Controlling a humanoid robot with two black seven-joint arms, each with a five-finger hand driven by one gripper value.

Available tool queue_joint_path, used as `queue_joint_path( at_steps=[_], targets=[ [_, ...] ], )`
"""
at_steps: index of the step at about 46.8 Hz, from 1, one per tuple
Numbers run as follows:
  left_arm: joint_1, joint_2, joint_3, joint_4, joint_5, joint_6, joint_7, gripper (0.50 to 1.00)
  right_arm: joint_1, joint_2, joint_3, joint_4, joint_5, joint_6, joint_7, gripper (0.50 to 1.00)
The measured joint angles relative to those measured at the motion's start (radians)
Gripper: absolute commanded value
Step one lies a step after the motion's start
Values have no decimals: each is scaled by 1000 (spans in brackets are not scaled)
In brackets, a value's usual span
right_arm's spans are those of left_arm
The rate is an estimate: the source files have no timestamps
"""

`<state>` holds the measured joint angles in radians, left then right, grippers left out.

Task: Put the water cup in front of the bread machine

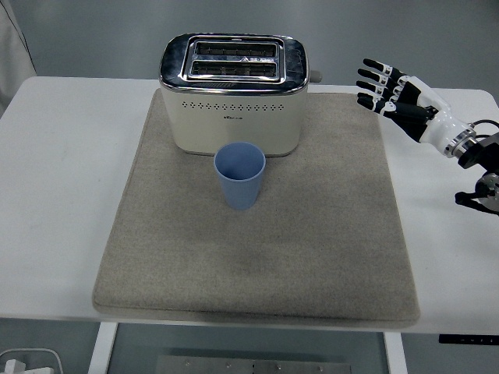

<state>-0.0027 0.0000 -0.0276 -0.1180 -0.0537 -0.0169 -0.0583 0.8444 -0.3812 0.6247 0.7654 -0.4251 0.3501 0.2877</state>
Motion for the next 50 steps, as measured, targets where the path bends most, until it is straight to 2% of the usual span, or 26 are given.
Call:
queue_joint_path(
  at_steps=[6, 12, 17, 24, 50],
  targets=[
    [0, 0, 0, 0, 0, 0, 0, 1000, 11, 33, -2, -3, 113, -44, -93, 938],
    [1, 0, 0, 0, 0, 0, 0, 1000, 22, 66, -2, -17, 244, -51, -156, 938],
    [0, 0, 0, 0, 0, 0, 0, 1000, 48, 90, -4, -44, 315, -46, -188, 936],
    [0, 0, 0, 0, 0, 0, 0, 1000, 66, 119, -1, -89, 348, -48, -196, 938],
    [0, 0, 0, 0, 0, 0, 0, 1000, 111, 122, 16, -217, 405, -57, -191, 940]
  ],
)
